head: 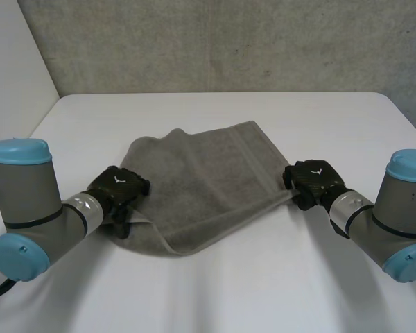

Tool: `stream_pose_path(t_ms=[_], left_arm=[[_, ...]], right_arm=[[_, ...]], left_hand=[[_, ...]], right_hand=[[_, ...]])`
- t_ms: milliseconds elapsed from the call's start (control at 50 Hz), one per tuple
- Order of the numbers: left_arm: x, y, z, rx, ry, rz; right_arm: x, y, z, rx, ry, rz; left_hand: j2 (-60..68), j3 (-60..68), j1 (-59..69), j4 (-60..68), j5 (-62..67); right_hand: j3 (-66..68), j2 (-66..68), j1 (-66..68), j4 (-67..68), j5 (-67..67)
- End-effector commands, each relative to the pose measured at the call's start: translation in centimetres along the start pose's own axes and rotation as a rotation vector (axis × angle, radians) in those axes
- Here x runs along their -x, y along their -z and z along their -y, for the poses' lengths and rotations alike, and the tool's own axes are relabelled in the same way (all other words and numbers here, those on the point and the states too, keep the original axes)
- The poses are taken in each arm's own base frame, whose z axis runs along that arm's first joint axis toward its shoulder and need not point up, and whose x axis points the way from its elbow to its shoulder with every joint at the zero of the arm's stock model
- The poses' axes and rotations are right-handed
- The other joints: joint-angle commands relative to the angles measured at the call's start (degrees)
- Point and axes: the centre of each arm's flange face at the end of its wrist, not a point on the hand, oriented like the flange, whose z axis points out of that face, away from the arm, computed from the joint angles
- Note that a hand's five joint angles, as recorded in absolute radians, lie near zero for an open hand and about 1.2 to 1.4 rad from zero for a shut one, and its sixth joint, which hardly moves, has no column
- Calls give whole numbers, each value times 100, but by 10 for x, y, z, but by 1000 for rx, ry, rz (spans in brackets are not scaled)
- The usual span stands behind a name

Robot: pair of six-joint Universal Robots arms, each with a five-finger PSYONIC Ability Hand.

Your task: Fold the towel.

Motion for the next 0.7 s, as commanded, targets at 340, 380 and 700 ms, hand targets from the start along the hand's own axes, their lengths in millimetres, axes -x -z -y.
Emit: stream_pose_path(t_ms=[340, 380, 700], left_arm=[[21, 27, 1, 4, 25, 78], [21, 31, 2, 2, 27, 81], [16, 63, 6, -21, 43, 97]], right_arm=[[-6, 16, 18, 24, 1, -39], [-5, 23, 28, 13, 2, -31], [-2, 47, 53, -25, 8, -25]], left_hand=[[2926, 2891, 2877, 2893, 2886], [2943, 2908, 2894, 2910, 2903], [3398, 3363, 3349, 3365, 3358]], right_hand=[[698, 599, 558, 668, 625], [698, 599, 558, 668, 625], [698, 599, 558, 668, 625]])
